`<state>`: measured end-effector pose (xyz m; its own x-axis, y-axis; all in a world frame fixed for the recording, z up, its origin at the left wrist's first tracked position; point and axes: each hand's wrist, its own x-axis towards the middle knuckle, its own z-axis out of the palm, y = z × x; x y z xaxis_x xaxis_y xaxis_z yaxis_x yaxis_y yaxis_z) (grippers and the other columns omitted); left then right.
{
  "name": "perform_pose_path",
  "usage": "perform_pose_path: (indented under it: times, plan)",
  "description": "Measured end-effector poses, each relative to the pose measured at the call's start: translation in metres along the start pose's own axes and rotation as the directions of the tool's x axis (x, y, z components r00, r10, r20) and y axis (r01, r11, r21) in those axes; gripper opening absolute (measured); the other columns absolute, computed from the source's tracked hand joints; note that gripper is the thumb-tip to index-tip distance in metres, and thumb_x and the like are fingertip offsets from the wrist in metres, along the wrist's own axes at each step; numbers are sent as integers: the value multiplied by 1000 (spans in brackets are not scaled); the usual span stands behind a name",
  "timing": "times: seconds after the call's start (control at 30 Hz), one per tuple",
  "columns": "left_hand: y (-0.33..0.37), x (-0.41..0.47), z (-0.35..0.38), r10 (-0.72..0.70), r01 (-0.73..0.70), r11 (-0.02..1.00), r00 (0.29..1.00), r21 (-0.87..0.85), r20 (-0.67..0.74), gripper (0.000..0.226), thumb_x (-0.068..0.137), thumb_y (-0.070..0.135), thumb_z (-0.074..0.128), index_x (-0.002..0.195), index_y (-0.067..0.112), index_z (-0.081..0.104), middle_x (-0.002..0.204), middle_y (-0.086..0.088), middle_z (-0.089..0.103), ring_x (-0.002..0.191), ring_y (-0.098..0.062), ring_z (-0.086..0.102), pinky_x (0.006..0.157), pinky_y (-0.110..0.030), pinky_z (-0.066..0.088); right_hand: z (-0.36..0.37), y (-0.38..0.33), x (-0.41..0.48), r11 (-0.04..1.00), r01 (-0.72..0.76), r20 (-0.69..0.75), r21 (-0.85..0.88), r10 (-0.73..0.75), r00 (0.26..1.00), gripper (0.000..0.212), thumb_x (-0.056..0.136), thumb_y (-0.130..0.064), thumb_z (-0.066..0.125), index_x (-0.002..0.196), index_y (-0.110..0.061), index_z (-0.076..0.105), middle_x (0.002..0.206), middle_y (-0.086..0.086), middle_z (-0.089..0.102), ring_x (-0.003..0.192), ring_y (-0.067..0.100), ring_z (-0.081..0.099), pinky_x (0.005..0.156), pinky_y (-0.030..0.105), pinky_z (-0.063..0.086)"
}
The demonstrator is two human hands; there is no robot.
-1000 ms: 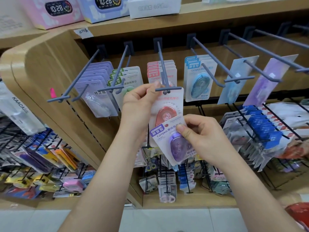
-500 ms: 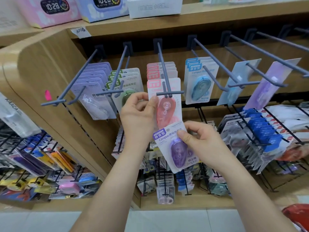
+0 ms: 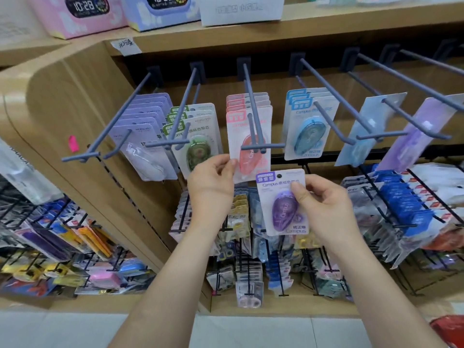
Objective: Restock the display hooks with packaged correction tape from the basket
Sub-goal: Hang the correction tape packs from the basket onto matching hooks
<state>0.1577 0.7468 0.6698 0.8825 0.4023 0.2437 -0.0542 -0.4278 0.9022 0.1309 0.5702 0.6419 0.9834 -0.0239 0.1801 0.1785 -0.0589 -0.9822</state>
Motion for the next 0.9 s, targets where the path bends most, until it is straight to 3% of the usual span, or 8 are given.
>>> perform_pose_path:
  times: [0.1,0.3,0.37,0.47,0.63,0.73,0.8,0.9]
  plan:
    - [-1,3,4,29,-24,995,998,93,-55,20,95,22,64,106,10,75,86,7,66,91,-16,65,86,-32,52,-7,-6,-3,996,-9,-30,94,12,999,16,96,-11,60,93,-20,73,85,-8,77,76,3,69,66,20,55]
    - [-4,-31,-14,168,-154,982,977,110,-133,15,95,22,62,103,19,74,91,7,72,83,-6,65,81,-26,54,-15,-10,-14,989,-31,-61,147,40,997,10,90,-11,66,85,-16,74,78,-1,76,69,7,69,61,21,55]
    - [0,-50,-17,110,-104,987,993,-122,46,16,97,27,59,97,21,74,87,9,74,83,-7,67,77,-27,56,-16,-12,-19,990,-19,-50,143,26,998,10,88,-10,68,83,-15,74,75,-3,75,67,5,67,59,19,54]
    - [8,-74,-13,76,77,926,920,-369,384,13,85,37,66,89,28,76,87,6,76,80,-7,68,72,-27,57,-16,-14,-30,993,-5,13,118,3,1000,6,84,-15,69,81,-16,74,74,-4,75,66,4,66,60,17,52]
    - [0,-92,-3,93,67,917,922,-394,375,6,83,26,74,81,31,77,82,3,75,80,-15,68,75,-40,57,-28,-11,-64,994,-42,186,99,23,982,15,83,-28,63,92,-21,73,84,-5,75,78,5,68,68,19,54]
    - [2,-102,4,118,76,894,911,-442,394,12,83,24,72,78,34,76,76,8,72,74,-12,64,70,-37,55,-47,1,-84,987,-160,291,24,146,945,21,78,-24,79,99,-26,73,99,-4,77,90,8,71,77,24,56]
    - [6,-110,14,124,85,880,909,-467,397,21,85,14,75,72,30,75,70,11,70,67,-7,61,65,-28,52,-59,12,-99,978,-205,257,-40,209,944,25,77,-24,79,101,-23,73,101,-1,77,90,11,71,81,30,57]
    - [20,-126,35,131,125,858,885,-498,447,21,85,6,72,74,23,69,62,15,65,59,1,56,58,-15,46,-79,21,-120,971,-221,124,-87,231,965,18,81,-22,71,99,-19,69,86,-4,75,71,9,68,68,26,55]
